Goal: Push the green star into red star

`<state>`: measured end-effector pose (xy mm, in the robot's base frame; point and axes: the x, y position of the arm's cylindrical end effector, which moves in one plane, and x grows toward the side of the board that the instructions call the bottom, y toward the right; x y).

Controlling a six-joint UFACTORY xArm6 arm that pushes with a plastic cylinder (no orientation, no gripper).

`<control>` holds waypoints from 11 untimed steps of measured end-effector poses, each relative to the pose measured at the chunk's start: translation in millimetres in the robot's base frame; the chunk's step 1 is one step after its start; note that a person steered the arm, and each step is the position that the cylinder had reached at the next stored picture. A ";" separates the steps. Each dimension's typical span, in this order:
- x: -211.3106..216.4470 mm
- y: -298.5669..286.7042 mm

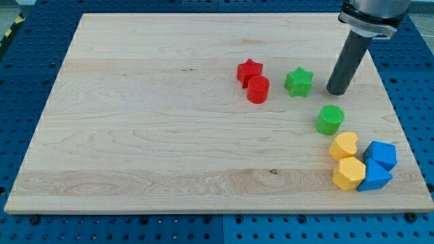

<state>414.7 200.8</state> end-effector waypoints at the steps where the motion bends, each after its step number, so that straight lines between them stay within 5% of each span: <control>1: -18.4 -17.4; 5: 8.6 -21.7; 11: -25.5 -80.0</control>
